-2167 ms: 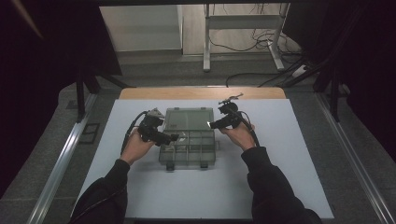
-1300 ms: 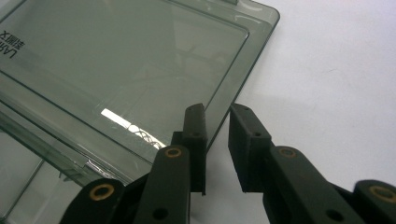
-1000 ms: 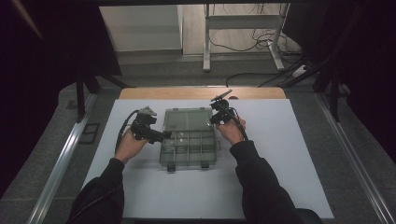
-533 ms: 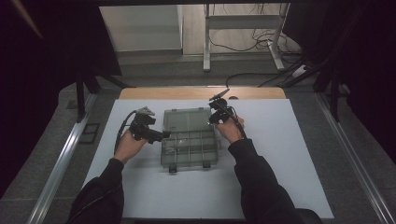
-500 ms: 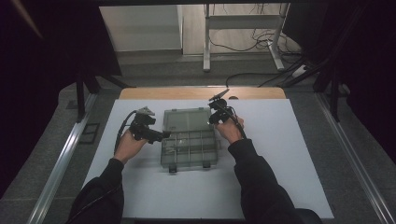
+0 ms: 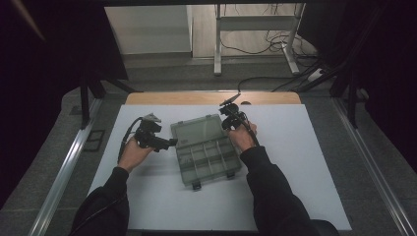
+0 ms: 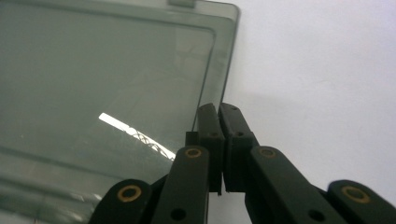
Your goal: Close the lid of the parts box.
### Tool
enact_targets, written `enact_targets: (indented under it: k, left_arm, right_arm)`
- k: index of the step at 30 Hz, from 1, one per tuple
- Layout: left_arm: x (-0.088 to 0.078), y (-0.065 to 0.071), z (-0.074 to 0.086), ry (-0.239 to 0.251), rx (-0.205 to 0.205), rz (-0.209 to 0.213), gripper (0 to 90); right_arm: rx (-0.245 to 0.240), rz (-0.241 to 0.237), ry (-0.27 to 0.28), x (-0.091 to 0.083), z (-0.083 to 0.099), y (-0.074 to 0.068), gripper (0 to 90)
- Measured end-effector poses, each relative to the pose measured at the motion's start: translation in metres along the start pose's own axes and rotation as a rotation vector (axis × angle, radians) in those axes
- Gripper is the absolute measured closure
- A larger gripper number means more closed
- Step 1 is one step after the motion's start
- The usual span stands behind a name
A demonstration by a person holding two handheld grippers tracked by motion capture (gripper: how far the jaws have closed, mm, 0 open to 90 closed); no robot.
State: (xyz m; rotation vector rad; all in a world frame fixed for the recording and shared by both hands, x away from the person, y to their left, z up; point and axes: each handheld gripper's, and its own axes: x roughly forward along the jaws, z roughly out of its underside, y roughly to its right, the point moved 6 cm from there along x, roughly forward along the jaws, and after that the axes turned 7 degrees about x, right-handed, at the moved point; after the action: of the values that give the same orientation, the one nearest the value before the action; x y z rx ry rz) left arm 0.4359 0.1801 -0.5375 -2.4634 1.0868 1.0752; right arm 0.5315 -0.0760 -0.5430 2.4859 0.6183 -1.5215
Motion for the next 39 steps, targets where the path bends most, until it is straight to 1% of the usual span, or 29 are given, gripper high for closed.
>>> enact_targets:
  k: [2,4,5,6,7,9,11,12,13,14,16,20,22,25,27,29,31,39]
  left_arm:
    - [0.001,-0.002,0.003,0.008,-0.009,0.007,4.2]
    - [0.002,-0.003,0.005,0.009,0.005,-0.002,10.8]
    - [0.002,-0.003,0.006,0.003,0.012,-0.005,16.3]
    - [0.004,-0.003,0.008,-0.004,0.013,0.001,19.1]
    - [0.005,-0.003,0.009,-0.003,0.01,0.008,24.4]
    - [0.007,-0.003,0.012,-0.017,0.012,0.016,31.4]
    - [0.01,-0.002,0.014,-0.023,0.01,0.024,35.5]
    - [0.01,-0.002,0.015,-0.033,0.015,0.029,37.4]
    - [0.011,-0.001,0.016,-0.034,0.015,0.028,40.1]
    - [0.012,-0.001,0.017,-0.039,0.014,0.026,41.5]
    - [0.013,-0.002,0.02,-0.059,0.003,0.029,47.0]
    - [0.018,-0.003,0.027,-0.094,-0.017,0.045,60.4]
    - [0.021,-0.003,0.028,-0.094,-0.019,0.058,69.7]
    - [0.024,0.0,0.025,-0.085,-0.025,0.085,79.4]
    - [0.028,0.002,0.023,-0.096,-0.019,0.08,84.7]
    - [0.03,0.003,0.023,-0.109,-0.022,0.08,87.5]
    - [0.033,0.003,0.023,-0.113,-0.025,0.078,89.1]
    - [0.04,0.0,0.02,-0.098,-0.061,0.082,89.7]
  right_arm:
    - [-0.002,0.001,0.002,-0.001,0.0,0.002,88.8]
    - [0.0,0.0,0.0,-0.001,0.0,0.004,88.7]
    - [0.001,-0.003,-0.002,-0.001,0.0,0.005,88.3]
    - [0.0,-0.007,-0.004,-0.001,0.0,0.005,87.3]
    - [-0.005,-0.009,-0.005,0.0,0.0,0.005,86.4]
    - [-0.008,-0.011,-0.002,0.001,0.0,0.005,85.9]
    - [-0.002,-0.01,0.005,0.002,-0.001,0.005,86.5]
    - [0.004,-0.008,0.006,0.003,-0.001,0.005,87.4]
    - [0.011,-0.007,0.008,0.003,-0.001,0.005,88.0]
    - [0.014,-0.007,0.008,0.002,-0.001,0.005,88.2]
    - [0.018,-0.007,0.01,0.002,-0.001,0.005,88.5]
    - [0.015,-0.002,0.035,-0.001,-0.001,0.004,88.7]
    - [0.018,-0.007,0.049,-0.003,-0.001,0.004,88.7]
    - [0.016,-0.014,0.065,-0.005,-0.001,0.004,88.7]
    - [0.02,-0.018,0.074,-0.007,-0.001,0.004,88.7]
    - [0.021,-0.018,0.076,-0.008,0.0,0.006,88.7]
    - [0.031,-0.026,0.082,-0.008,0.001,0.007,88.7]
    - [0.03,-0.029,0.098,-0.012,0.002,0.007,88.7]
